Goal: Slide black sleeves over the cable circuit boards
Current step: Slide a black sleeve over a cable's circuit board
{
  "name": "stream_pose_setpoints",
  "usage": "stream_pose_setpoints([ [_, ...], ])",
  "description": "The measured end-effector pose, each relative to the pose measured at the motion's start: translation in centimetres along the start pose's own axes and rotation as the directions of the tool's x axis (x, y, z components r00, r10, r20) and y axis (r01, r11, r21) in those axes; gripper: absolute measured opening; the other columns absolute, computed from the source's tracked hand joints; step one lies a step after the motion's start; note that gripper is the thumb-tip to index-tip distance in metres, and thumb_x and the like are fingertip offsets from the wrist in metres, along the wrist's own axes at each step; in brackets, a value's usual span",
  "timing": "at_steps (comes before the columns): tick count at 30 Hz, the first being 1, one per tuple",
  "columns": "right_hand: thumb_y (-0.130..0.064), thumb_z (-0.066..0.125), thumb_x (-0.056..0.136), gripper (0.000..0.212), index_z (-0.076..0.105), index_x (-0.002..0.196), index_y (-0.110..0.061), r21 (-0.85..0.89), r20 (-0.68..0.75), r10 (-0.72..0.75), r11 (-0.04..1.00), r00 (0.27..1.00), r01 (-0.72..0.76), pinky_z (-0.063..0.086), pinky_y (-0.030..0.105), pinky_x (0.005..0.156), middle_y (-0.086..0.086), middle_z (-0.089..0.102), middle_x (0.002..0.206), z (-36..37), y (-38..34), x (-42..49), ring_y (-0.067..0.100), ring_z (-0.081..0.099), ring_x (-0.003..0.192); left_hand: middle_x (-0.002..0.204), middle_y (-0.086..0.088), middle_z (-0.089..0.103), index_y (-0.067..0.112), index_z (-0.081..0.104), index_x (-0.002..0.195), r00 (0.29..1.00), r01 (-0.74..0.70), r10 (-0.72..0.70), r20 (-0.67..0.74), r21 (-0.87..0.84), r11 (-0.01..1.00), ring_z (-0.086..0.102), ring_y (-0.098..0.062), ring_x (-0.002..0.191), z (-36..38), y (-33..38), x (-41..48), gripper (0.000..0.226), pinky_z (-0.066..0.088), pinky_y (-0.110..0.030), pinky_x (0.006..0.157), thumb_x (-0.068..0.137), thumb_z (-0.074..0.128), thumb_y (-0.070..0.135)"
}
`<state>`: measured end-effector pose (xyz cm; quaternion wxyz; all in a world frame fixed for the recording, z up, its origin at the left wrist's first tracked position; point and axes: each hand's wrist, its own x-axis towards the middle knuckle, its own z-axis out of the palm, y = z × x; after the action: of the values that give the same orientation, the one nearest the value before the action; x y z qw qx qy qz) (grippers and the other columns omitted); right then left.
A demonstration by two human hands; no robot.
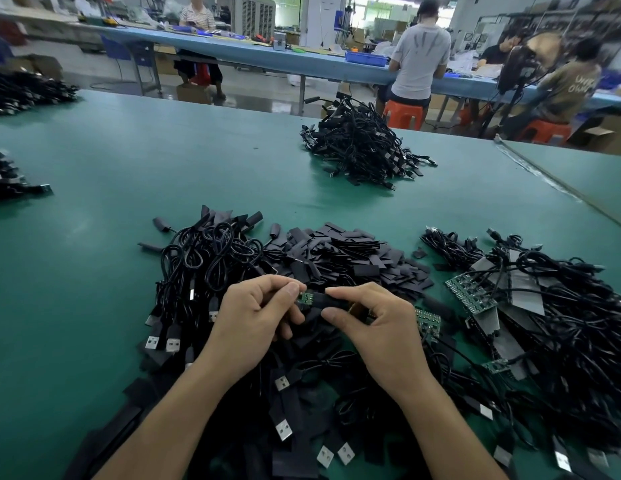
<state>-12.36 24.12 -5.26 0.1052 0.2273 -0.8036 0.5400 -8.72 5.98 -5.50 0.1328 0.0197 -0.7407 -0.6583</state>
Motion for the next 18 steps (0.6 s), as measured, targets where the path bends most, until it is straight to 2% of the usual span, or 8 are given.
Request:
stream_pose_setpoints([
  [8,-0.013,0.081,0.078,0.023,0.078,0.099,-0.022,-0.023,0.016,-0.042,0.999,0.999,0.043,0.046,0.010,0.075,-0.014,0.069,0.089,0.06,0.20,0.05,0.004,0.065,0.086,0.068,-0.004,0.072,0.016,0.073,0.095,1.000,0.004,-0.005,0.007,0.022,1.000,0.060,-0.011,0.048,-0.02,-0.01,-0.06,0.022,0.044,-0.016,0.047,0.102,0.052,0.014],
  [14,-0.016,0.082,0.079,0.026,0.076,0.103,-0.023,-0.088,0.023,-0.015,0.996,1.000,0.017,0.044,0.008,0.076,-0.017,0.066,0.090,0.06,0.24,0.00,-0.001,0.063,0.089,0.071,-0.002,0.073,0.021,0.072,0.097,1.000,-0.011,0.009,0.023,0.063,0.998,0.062,-0.011,0.050,0.12,-0.15,-0.07,0.024,0.044,-0.017,0.048,0.103,0.050,0.014],
  [18,-0.017,0.081,0.080,0.028,0.076,0.106,-0.025,-0.050,0.033,-0.042,0.998,0.999,0.044,0.044,0.009,0.077,-0.017,0.067,0.092,-0.02,0.13,-0.06,0.003,0.064,0.091,0.072,-0.003,0.073,0.021,0.072,0.099,1.000,-0.021,0.020,0.016,0.035,0.999,0.063,-0.012,0.052,0.11,-0.19,-0.08,0.024,0.045,-0.017,0.048,0.103,0.049,0.014],
])
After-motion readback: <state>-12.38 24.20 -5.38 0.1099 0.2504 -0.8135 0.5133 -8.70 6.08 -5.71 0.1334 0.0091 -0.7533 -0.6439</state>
